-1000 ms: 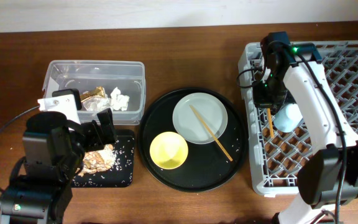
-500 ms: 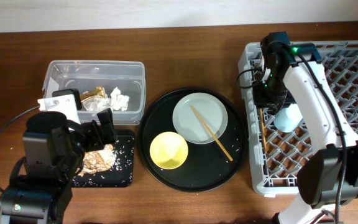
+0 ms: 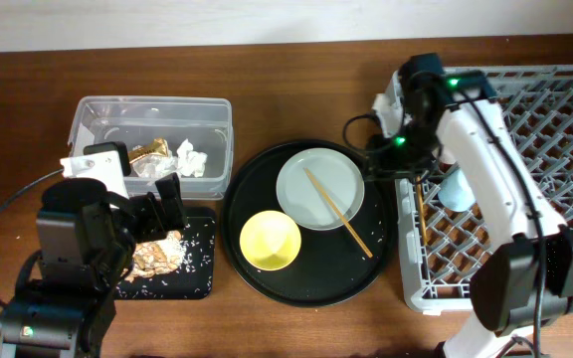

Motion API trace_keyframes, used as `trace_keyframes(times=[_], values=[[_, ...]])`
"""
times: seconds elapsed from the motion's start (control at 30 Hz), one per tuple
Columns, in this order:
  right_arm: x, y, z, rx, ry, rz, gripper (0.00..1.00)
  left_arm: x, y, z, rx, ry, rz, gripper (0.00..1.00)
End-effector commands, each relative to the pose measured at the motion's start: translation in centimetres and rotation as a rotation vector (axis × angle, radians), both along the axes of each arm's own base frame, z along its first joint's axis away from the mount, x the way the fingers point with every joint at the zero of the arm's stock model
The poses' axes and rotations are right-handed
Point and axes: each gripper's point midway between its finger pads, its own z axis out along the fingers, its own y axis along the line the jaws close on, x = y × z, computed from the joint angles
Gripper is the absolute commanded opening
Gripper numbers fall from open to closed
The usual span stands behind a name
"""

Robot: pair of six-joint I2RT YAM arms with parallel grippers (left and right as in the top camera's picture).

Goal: Sort waste into correct bins and load items into the dishwasher rack
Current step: 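Carry the chopstick into the dish rack and release it, then grasp the second wooden chopstick on the white plate with the right gripper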

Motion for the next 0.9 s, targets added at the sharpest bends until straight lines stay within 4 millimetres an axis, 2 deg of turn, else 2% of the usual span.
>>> trace_keyframes(times=[0.0, 0.1, 0.2, 0.3, 0.4, 0.5, 0.7, 0.77, 0.87], values=[[-0.8, 3.4, -0.8, 0.025, -0.025, 0.115, 0.41, 0.0, 0.4, 0.6, -0.002, -0.018, 0.023, 0.99], [-0.9, 4.9, -2.8, -0.025, -0.066, 0.176, 0.41, 0.0, 0.4, 0.6, -0.002, -0.018, 0.023, 0.99], [-1.1, 6.6, -6.1, -0.045, -0.117, 0.232, 0.44, 0.0, 0.4, 0.6, -0.002, -0.018, 0.023, 0.99], [-0.3, 5.5, -10.1, -0.192, -0.194, 0.182, 0.45, 0.0, 0.4, 0.6, -0.002, -0.018, 0.022, 0.99], [0.0, 4.5, -12.0, -0.25, -0.225, 0.12, 0.47, 0.0, 0.4, 0.6, -0.002, -0.018, 0.022, 0.99], [-0.2, 4.4, -13.0, -0.246, -0.233, 0.119, 0.49, 0.0, 0.4, 0.6, -0.002, -0.018, 0.023, 0.99], [-0.5, 4.3, -13.2, -0.246, -0.222, 0.121, 0.48, 0.0, 0.4, 0.6, -0.002, -0.018, 0.023, 0.99], [-0.8, 4.3, -13.4, -0.242, -0.211, 0.119, 0.47, 0.0, 0.4, 0.6, -0.002, -0.018, 0.023, 0.99], [-1.1, 4.2, -13.7, -0.243, -0.201, 0.121, 0.41, 0.0, 0.4, 0.6, -0.002, -0.018, 0.023, 0.99]])
